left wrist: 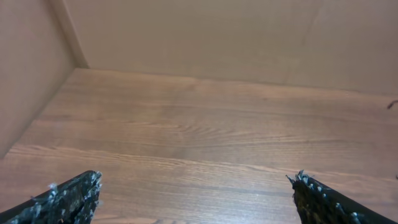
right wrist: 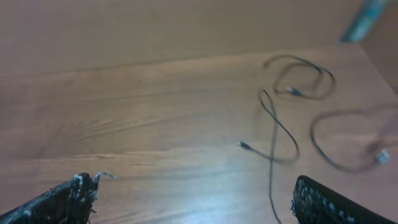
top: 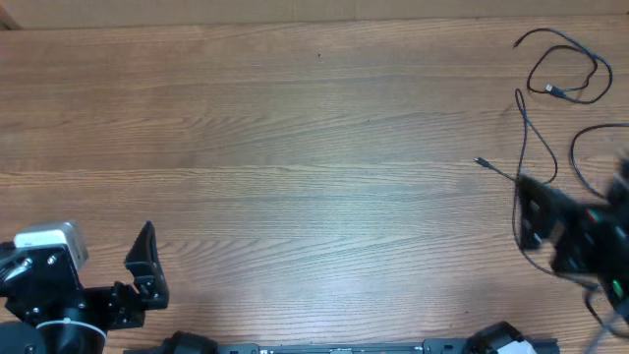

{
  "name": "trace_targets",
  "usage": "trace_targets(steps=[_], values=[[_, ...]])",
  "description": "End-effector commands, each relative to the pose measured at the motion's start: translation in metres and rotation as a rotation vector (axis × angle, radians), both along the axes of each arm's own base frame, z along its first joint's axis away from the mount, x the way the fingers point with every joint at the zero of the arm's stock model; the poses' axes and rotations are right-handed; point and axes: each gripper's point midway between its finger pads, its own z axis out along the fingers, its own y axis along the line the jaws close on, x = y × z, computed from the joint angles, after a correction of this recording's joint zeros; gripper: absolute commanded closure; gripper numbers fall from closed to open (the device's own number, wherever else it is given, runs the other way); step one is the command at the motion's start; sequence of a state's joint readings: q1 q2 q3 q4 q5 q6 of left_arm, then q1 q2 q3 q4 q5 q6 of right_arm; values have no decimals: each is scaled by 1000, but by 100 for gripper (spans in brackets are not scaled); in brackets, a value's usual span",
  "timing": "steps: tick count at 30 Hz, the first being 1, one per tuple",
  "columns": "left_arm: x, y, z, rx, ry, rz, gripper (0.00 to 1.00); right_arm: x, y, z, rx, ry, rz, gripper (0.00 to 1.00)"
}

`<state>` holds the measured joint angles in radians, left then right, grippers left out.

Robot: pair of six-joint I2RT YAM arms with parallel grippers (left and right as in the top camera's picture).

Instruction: Untangle cables

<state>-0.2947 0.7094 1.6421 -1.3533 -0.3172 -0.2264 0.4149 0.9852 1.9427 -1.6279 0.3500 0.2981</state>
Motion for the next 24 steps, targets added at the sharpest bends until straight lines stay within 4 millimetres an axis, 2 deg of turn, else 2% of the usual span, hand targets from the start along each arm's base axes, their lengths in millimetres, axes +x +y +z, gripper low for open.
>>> trace_targets(steps=[1,6,9,13,18,19,24], values=[[6,10,-9,-25,11,92,0,-8,-14,-7,30,26,-100,0],[28,4,-43,-14,80,104,0,-8,-11,-16,22,59,-91,0],[34,1,-59,-6,121,100,0,-8,-10,-21,29,75,-92,0],[33,2,-60,-3,121,100,0,-10,-14,-42,57,122,-156,0],[34,1,-56,7,103,89,0,-3,-28,-90,8,223,-320,0],[34,0,-56,5,102,84,0,1,-27,-101,9,243,-341,0],[37,-9,-53,-26,86,39,1,25,-16,-128,33,242,-361,0]])
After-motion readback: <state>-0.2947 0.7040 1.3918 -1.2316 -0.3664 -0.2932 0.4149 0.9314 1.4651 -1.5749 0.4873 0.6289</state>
